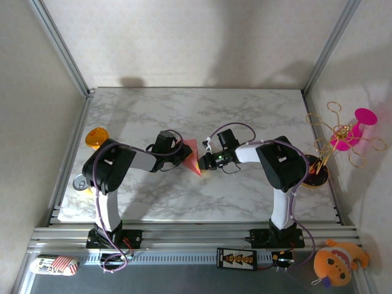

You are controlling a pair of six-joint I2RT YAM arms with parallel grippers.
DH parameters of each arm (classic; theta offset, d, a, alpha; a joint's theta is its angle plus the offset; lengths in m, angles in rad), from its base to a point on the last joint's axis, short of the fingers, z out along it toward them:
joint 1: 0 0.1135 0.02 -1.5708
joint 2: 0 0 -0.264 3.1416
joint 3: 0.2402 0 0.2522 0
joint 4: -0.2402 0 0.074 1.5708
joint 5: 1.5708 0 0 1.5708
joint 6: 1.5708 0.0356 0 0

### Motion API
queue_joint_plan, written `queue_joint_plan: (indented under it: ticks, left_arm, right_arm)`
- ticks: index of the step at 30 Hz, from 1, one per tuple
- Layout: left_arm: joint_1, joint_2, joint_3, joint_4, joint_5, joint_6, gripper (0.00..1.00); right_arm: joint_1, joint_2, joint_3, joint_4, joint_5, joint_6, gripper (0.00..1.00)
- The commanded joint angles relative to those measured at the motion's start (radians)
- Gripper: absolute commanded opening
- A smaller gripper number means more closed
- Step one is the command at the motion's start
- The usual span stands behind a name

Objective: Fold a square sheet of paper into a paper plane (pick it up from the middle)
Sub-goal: Fourth fold the wing at the center of the table.

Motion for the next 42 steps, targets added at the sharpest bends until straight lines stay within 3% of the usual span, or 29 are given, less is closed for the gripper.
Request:
queue_joint_plan:
  ticks: [1, 9, 15, 28, 42]
  left_arm:
    - [-0.003, 0.016, 0.023, -0.012, -0.014, 0.013, 0.07]
    - [-0.003, 0.027, 0.028, 0.018, 0.008, 0.013, 0.10]
    - [-0.003, 0.032, 0.028, 0.025, 0.011, 0.005, 0.10]
    - [-0.003, 0.019, 0.020, 0.014, -0.006, 0.005, 0.10]
    - [-0.001, 0.003, 0.006, 0.022, -0.004, 0.004, 0.10]
  right_arm:
    - [-0.004, 0.094, -0.042, -0.135, 0.152, -0.019, 0.11]
    - [0.001, 0.096, -0.043, -0.141, 0.178, -0.030, 0.10]
    - [0.001, 0.088, -0.046, -0.137, 0.188, -0.019, 0.15]
    - [-0.011, 0.063, -0.100, -0.043, 0.200, 0.158, 0.27]
    - [-0.012, 0.031, -0.156, 0.033, 0.196, 0.300, 0.26]
